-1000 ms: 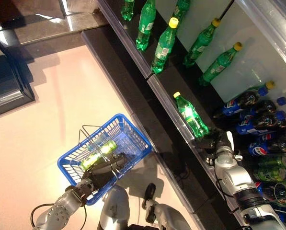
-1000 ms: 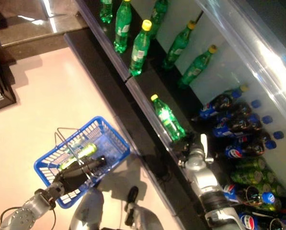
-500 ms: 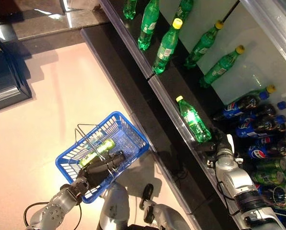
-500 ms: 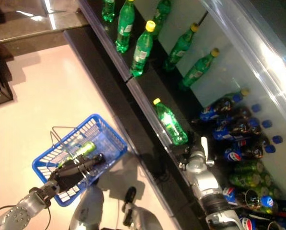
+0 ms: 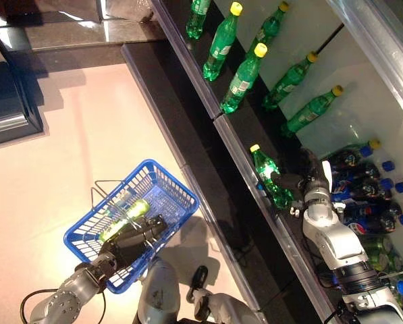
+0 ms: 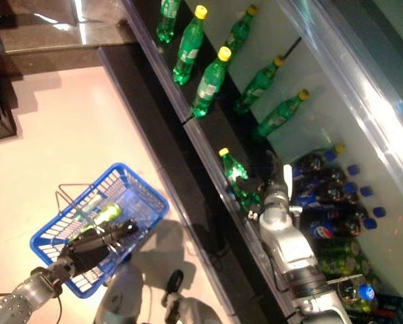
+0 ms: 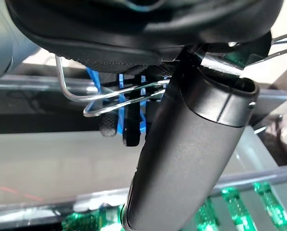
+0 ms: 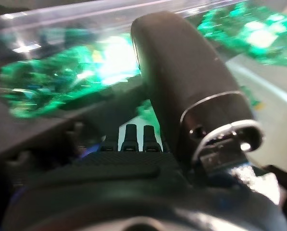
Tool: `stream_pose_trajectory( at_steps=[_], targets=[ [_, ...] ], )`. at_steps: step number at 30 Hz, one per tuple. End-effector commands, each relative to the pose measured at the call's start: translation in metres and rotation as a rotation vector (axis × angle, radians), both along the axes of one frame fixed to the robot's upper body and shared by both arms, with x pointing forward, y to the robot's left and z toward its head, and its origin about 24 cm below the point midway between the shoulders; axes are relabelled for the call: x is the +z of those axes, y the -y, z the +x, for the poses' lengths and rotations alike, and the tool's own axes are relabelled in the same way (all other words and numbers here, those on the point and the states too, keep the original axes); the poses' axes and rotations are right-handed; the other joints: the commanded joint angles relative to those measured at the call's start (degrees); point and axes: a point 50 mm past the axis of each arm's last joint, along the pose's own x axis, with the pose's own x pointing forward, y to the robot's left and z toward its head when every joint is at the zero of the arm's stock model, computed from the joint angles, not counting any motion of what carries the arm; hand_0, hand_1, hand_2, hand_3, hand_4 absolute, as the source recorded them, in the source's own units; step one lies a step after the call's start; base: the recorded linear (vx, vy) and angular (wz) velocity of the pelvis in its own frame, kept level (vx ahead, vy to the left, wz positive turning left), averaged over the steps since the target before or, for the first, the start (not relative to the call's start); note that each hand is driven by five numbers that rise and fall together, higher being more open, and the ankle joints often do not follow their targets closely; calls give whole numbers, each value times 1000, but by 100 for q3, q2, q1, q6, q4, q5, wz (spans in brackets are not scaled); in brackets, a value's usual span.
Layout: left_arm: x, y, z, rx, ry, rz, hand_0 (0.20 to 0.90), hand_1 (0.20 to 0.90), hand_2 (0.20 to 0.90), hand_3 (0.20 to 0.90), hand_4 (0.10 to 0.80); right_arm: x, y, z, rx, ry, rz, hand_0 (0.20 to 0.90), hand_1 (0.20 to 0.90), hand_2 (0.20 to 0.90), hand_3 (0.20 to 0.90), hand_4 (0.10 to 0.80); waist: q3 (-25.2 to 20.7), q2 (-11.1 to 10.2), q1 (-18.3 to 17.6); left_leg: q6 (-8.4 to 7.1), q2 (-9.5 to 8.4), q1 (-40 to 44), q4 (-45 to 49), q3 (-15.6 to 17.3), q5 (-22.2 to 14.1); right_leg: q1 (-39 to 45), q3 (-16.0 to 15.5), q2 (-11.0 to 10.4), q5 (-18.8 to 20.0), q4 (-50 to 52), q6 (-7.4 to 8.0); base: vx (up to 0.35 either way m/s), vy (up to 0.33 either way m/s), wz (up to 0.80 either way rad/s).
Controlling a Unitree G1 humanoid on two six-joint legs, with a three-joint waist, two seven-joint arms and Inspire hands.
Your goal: Pick up the drink and place into the basket.
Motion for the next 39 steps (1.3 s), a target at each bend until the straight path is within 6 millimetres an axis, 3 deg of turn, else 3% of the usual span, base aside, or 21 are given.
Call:
stream_pose_trajectory(
  at_steps=[1, 8, 13, 31, 32, 33, 39],
  targets=[
    [81, 62, 18, -284, 444, -242, 300, 300, 300, 200, 100, 47, 31, 6, -92, 137, -170, 900, 900, 900, 900, 800, -848, 367, -71, 773, -206, 1172, -2311, -52, 944, -28, -117, 375, -224, 715, 106, 83, -5, 1],
    [82, 63, 25, -306, 429, -217, 300, 300, 300, 200, 100, 25, 14, 23, -124, -7, -128, 900, 900, 900, 900, 800, -707, 308, 93, 765, -231, 1059, -2196, -131, 939, -22, -152, 371, -183, 691, 97, 55, -14, 5],
    [88, 58, 34, -325, 435, -188, 300, 300, 300, 200, 100, 5, 17, 33, -185, -94, -68, 900, 900, 900, 900, 800, -529, 306, 238, 756, -261, 906, -2121, -227, 926, -101, -229, 373, -160, 707, 103, 25, -27, 13],
    [101, 42, 44, -331, 466, -153, 300, 300, 300, 200, 100, -23, 29, 39, -283, -214, 24, 900, 900, 900, 900, 800, -295, 444, 269, 809, -300, 596, -2263, -135, 965, -513, -170, 303, -53, 674, 269, -6, -8, 2],
    [101, 41, 44, -331, 465, -152, 300, 300, 300, 200, 100, -24, 29, 39, -284, -218, 26, 399, 399, 399, 315, 215, -296, 444, 273, 809, -299, 594, -2263, -134, 963, -517, -168, 299, -52, 676, 271, 0, 0, 0],
    [100, 40, 44, -328, 461, -151, 300, 300, 300, 200, 100, -25, 30, 40, -273, -230, 40, 300, 300, 300, 200, 100, -304, 443, 277, 810, -299, 592, -2265, -117, 966, -527, -170, 285, -43, 679, 281, 0, 0, 0],
    [94, 40, 42, -324, 444, -150, 300, 300, 300, 200, 100, -42, 26, 36, -244, -291, 62, 300, 300, 300, 200, 100, -393, 448, 284, 823, -276, 715, -2361, -99, 989, -507, -179, 264, -37, 699, 289, 23, 9, 0]
  ],
)
